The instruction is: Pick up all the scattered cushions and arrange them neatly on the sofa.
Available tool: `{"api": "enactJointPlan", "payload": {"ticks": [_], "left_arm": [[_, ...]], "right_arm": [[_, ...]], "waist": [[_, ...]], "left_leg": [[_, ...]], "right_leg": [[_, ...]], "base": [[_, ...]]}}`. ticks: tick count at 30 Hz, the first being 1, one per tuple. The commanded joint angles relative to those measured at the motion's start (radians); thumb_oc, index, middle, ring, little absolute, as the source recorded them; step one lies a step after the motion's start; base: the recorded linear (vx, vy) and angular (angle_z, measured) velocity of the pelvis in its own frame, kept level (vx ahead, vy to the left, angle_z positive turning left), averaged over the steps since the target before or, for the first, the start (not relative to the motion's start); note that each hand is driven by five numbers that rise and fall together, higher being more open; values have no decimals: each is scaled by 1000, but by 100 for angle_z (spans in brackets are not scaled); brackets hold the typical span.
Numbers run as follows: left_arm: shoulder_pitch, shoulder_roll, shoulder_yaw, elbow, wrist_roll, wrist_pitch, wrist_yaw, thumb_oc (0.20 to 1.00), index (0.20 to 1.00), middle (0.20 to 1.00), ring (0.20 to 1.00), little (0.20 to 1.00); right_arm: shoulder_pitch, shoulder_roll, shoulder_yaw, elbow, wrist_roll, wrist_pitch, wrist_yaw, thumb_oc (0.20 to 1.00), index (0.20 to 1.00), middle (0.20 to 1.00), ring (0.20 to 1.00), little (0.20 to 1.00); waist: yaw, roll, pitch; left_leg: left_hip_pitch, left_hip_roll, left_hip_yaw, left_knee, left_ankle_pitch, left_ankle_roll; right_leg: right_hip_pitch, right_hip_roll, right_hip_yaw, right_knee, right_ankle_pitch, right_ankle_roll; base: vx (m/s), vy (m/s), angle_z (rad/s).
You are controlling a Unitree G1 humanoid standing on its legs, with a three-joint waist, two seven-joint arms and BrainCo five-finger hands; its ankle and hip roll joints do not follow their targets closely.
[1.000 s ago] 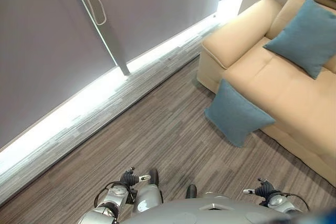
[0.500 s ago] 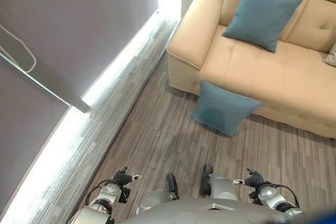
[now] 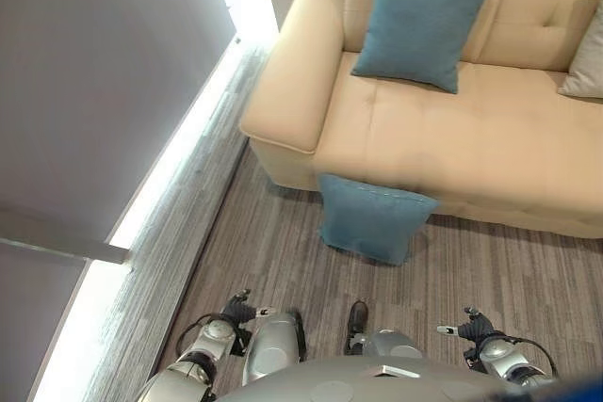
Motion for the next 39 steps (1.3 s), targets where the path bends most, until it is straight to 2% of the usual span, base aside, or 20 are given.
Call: {"api": "enactJointPlan", "payload": {"ticks": [1, 7, 13, 14, 16, 22, 30, 39], "left_arm": [[-4, 0, -4, 40, 6, -4, 11, 1000, 1000, 1000, 1000, 1000], [3, 22, 19, 42, 10, -3, 16, 1000, 1000, 1000, 1000, 1000], [-12, 60, 46, 25, -24, -6, 25, 1000, 1000, 1000, 1000, 1000], [-15, 59, 47, 50, -20, -10, 33, 1000, 1000, 1000, 1000, 1000], [-12, 58, 49, 55, -20, -11, 32, 1000, 1000, 1000, 1000, 1000], [10, 29, 38, 69, 9, -4, 23, 1000, 1000, 1000, 1000, 1000], [21, 16, 19, 61, 13, -3, 18, 1000, 1000, 1000, 1000, 1000], [26, 12, 6, 36, 15, -8, 6, 1000, 1000, 1000, 1000, 1000]], "right_arm": [[3, -37, -15, 2, 26, -18, -15, 1000, 1000, 1000, 1000, 1000], [1, -26, -6, -10, 20, -19, -14, 1000, 1000, 1000, 1000, 1000], [-51, -21, 9, -47, 22, -23, -21, 1000, 1000, 1000, 1000, 1000], [-54, -24, 6, -46, 18, -21, -21, 1000, 1000, 1000, 1000, 1000], [-49, -23, 5, -43, 14, -21, -23, 1000, 1000, 1000, 1000, 1000], [-17, -26, -5, -12, 11, -19, -21, 1000, 1000, 1000, 1000, 1000], [6, -23, -6, -1, 11, -23, -17, 1000, 1000, 1000, 1000, 1000], [20, -10, -2, -10, 26, -32, -1, 1000, 1000, 1000, 1000, 1000]], "waist": [[32, 19, 1], [48, 5, -14], [76, 15, 22], [75, 18, 19], [78, 16, 13], [59, 21, -35], [51, 29, -50], [56, 24, -53]], "left_leg": [[72, -28, -12, 18, -31, 35], [131, -38, 9, -37, -38, 61], [119, -24, 30, -33, -47, 96], [118, -24, 26, -35, -50, 91], [122, -26, 30, -41, -49, 86], [207, -8, 26, -153, -7, 51], [256, 1, 16, -191, 5, 38], [286, 0, 17, -187, -19, 42]], "right_leg": [[-21, -54, 42, 53, -32, 152], [-28, -70, 75, 88, -37, 164], [-178, -117, 71, 310, -37, 214], [-171, -157, 96, 198, 2, 205], [-158, -164, 86, 169, 14, 211], [-59, -133, 48, 66, 16, 210], [3, -113, 33, 27, 2, 204], [37, -111, 39, 24, -13, 200]], "base": [[111, 84, -88], [106, 98, -57], [-39, 49, -26], [-13, -117, -12], [54, -140, 4], [109, -127, 2], [57, -42, 7], [39, 11, 1]]}}
